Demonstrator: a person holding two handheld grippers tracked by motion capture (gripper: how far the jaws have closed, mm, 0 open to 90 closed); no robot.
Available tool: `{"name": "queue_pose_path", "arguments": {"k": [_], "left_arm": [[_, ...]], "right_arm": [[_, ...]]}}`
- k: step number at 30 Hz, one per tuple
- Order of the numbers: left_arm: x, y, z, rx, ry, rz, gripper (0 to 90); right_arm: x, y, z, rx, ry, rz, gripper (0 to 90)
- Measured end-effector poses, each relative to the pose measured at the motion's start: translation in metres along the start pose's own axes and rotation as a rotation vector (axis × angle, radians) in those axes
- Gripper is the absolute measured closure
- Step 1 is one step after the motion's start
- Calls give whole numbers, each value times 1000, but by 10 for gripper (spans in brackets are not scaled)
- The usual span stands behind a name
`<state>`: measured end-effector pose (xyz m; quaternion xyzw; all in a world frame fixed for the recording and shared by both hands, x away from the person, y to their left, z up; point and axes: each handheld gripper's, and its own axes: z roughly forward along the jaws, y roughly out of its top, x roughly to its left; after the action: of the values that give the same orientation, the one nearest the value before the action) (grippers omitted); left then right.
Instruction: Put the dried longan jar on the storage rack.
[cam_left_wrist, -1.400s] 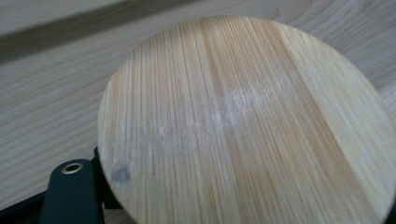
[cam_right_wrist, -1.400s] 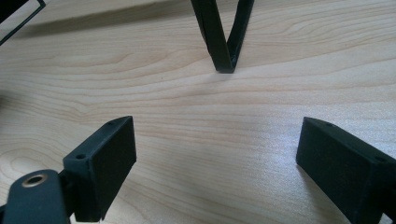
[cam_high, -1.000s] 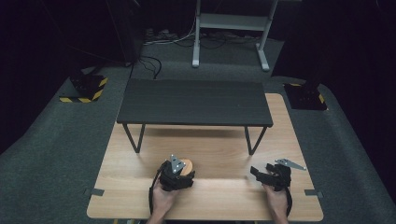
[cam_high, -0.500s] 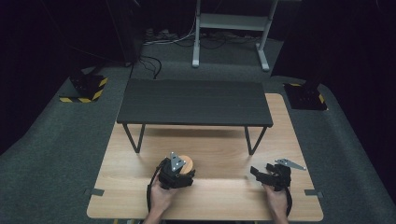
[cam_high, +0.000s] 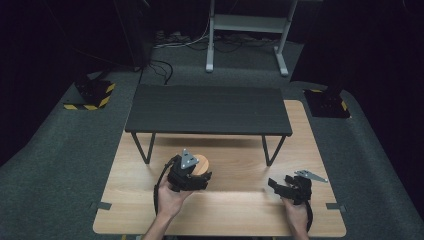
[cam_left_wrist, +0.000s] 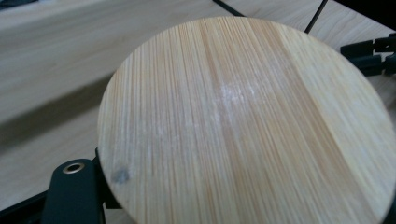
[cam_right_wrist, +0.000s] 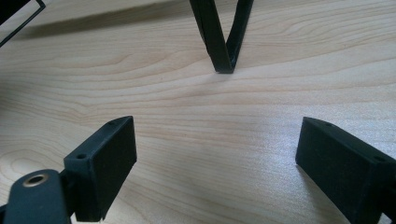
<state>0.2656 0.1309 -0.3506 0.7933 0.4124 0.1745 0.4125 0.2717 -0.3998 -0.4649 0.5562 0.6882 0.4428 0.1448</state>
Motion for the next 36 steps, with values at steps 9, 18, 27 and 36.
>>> {"name": "queue_pose_path", "arguments": {"k": [9, 18, 27, 36], "left_arm": [[7, 44, -24, -10, -15, 69, 255], [18, 86, -36, -27, -52, 124, 255], [29, 115, -39, -65, -42, 121, 254], [44, 137, -24, -70, -32, 72, 255]], "right_arm": [[0, 0, 0, -1, 1, 2, 118], [-2, -1, 0, -4, 6, 10, 117], [-2, -1, 0, -4, 6, 11, 117], [-2, -1, -1, -6, 4, 15, 117]]}}
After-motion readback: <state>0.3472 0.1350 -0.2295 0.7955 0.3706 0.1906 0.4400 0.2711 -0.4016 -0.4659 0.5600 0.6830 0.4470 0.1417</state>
